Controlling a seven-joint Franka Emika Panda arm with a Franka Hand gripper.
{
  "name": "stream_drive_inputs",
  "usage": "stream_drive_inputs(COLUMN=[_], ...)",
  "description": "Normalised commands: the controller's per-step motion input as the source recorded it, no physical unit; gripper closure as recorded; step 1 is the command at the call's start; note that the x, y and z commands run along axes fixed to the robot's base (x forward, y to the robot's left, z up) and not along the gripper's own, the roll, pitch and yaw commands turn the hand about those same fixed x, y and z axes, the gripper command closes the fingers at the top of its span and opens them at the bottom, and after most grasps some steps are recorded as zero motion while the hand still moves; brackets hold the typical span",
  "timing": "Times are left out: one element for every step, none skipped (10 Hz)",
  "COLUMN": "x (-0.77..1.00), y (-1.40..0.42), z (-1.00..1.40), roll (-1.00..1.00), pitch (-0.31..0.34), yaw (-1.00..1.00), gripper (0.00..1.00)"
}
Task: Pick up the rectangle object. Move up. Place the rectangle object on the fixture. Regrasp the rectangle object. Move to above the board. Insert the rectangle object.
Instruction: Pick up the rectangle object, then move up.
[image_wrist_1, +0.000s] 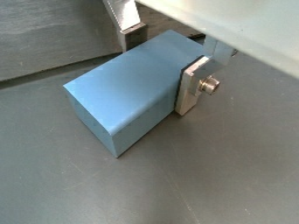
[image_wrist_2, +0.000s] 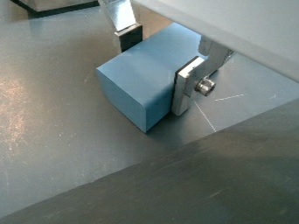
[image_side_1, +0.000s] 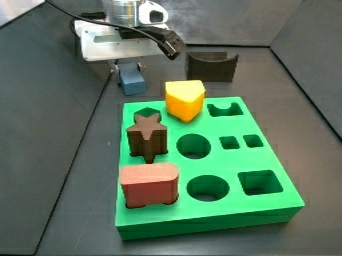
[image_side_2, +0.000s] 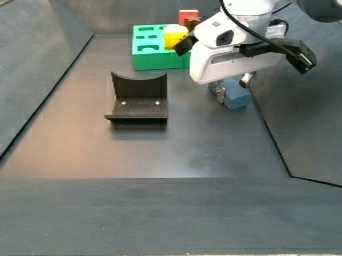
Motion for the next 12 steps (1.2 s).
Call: stream_drive_inputs(x=[0.00, 0.00, 0.00, 0.00, 0.00, 0.00, 0.00, 0.00, 0.00, 0.00, -0.08, -0.08], y=[0.00, 0.00, 0.00, 0.00, 0.00, 0.00, 0.00, 0.00, 0.00, 0.00, -0.01, -0.01], z=[0.00, 0.00, 0.00, 0.00, 0.00, 0.00, 0.00, 0.00, 0.00, 0.83, 0.77, 0.69], roll=[0.00, 0.00, 0.00, 0.00, 0.00, 0.00, 0.00, 0.00, 0.00, 0.00, 0.00, 0.00], pitch=[0.000, 0.000, 0.000, 0.000, 0.000, 0.000, 0.000, 0.000, 0.000, 0.000, 0.046, 0.056], yaw=[0.00, 0.00, 0.00, 0.00, 0.00, 0.00, 0.00, 0.00, 0.00, 0.00, -0.01, 0.00], gripper=[1.00, 1.00, 1.00, 1.00, 1.00, 1.00, 1.00, 1.00, 1.00, 1.00, 1.00, 1.00])
